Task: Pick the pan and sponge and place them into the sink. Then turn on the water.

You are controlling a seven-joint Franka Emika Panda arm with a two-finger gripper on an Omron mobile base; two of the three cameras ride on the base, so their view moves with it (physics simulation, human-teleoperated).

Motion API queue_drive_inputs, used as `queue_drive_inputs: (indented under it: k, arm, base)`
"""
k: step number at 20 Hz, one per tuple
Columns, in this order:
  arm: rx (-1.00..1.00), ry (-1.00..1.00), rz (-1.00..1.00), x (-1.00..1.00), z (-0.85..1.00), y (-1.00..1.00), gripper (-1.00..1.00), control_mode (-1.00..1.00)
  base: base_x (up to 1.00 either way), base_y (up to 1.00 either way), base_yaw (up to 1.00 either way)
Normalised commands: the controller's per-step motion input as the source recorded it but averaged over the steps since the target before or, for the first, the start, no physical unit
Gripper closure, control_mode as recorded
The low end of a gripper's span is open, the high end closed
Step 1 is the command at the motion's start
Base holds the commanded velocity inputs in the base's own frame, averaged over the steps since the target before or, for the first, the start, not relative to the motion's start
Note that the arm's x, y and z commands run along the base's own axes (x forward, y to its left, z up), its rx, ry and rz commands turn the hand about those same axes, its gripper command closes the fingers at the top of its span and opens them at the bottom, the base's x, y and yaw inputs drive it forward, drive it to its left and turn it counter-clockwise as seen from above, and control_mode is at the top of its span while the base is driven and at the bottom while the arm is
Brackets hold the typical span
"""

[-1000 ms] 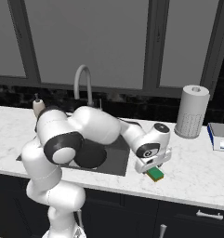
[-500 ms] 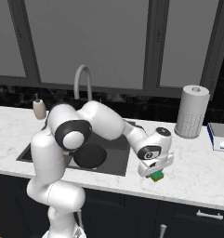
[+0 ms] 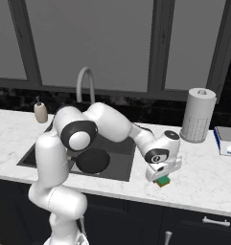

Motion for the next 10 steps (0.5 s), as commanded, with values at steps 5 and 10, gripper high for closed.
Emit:
queue_drive_inputs:
  k: [5, 10]
  arm:
    - [0.00, 0.00, 0.00, -0.39, -0.36, 0.00, 1.00, -1.00]
    - [0.00, -0.05, 0.00, -0.15, 0.07, 0.26, 1.00, -1.00]
  base:
    - [0.00, 0.00, 0.00]
    - [0.00, 0.00, 0.00]
